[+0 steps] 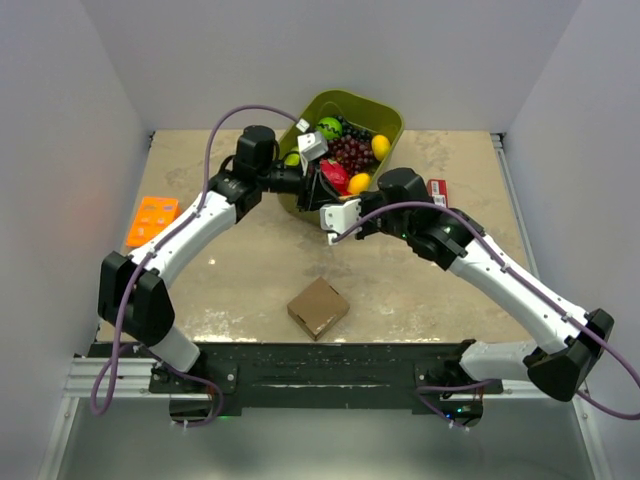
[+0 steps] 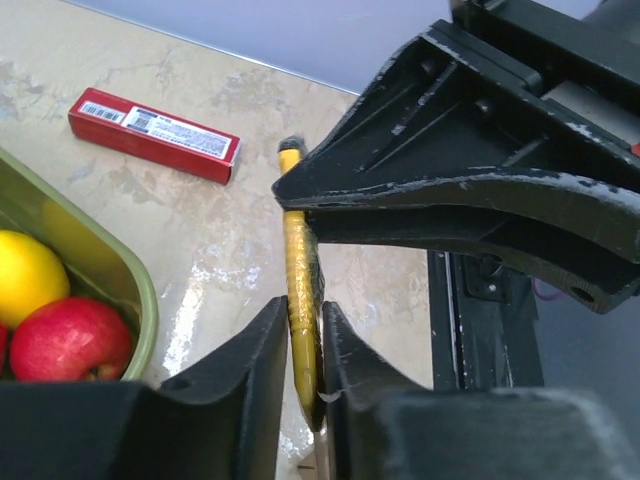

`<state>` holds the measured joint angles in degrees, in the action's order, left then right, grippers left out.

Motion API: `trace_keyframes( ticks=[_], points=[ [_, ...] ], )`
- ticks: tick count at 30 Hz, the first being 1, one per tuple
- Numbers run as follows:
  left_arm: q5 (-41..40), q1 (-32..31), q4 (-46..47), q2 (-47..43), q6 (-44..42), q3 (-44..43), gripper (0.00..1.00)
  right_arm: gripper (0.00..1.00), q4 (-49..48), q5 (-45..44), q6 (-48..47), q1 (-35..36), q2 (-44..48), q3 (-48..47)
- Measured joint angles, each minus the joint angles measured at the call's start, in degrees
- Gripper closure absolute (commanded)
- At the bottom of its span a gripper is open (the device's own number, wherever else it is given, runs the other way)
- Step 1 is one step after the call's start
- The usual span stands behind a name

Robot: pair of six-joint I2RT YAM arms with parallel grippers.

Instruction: Unpack the express box

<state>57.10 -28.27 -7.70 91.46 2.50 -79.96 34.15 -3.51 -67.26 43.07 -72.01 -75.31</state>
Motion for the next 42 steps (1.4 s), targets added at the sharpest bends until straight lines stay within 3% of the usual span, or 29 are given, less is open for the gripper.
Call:
trace_keyframes(
  ticks=[2,4,5,6,7,11,13,17,19,21,25,31,42],
  points=[
    [-0.09,0.04,0.20,0.20,-0.09,0.00,0.99,1.00,-0.11,-0.26,-0.42,0.26,0.07,0.00],
    [0.28,0.44,0.48,0.61,-0.15,0.00,1.00,0.99,-0.28,-0.24,-0.46,0.44,0.17,0.00],
    [0.59,0.50,0.57,0.74,-0.28,0.00,1.00,0.89,-0.31,-0.17,-0.22,0.44,0.15,0.00],
    [0.61,0.50,0.55,0.79,-0.68,0.00,1.00,0.71,-0.28,-0.13,0.02,0.44,0.13,0.00],
    [0.59,0.50,0.39,0.79,-1.42,0.00,1.00,0.43,-0.28,0.04,0.59,0.44,0.13,0.00],
    [0.72,0.50,-1.46,0.76,-5.18,0.09,1.00,0.12,0.35,3.41,6.64,-0.68,-0.42,-1.88],
    [0.55,0.50,-1.77,0.07,-7.56,1.11,1.00,0.07,3.23,9.03,11.39,-3.65,-1.64,-6.25],
    [0.11,1.18,-2.23,-5.20,-12.85,7.21,1.00,0.09,9.07,25.22,23.61,-18.91,-7.41,-21.94],
    [-0.02,1.33,-2.25,-7.96,-14.73,9.38,1.00,0.15,13.05,33.75,28.17,-25.03,-11.76,-30.18],
    [-0.09,1.38,-2.08,-9.90,-16.00,10.29,1.00,0.17,15.54,40.54,30.75,-27.39,-14.69,-33.92],
    [0.52,1.38,-0.61,-11.52,-17.03,10.40,1.00,0.17,20.59,53.05,34.10,-27.06,-17.33,-31.08],
    [1.70,1.55,0.70,-11.41,-15.30,10.45,1.00,0.21,23.76,62.27,35.39,-26.62,-17.73,-26.67],
    [5.05,3.10,13.31,-9.66,-1.60,10.78,1.00,0.53,30.64,64.65,28.28,-26.60,-18.12,-25.75]
  ],
)
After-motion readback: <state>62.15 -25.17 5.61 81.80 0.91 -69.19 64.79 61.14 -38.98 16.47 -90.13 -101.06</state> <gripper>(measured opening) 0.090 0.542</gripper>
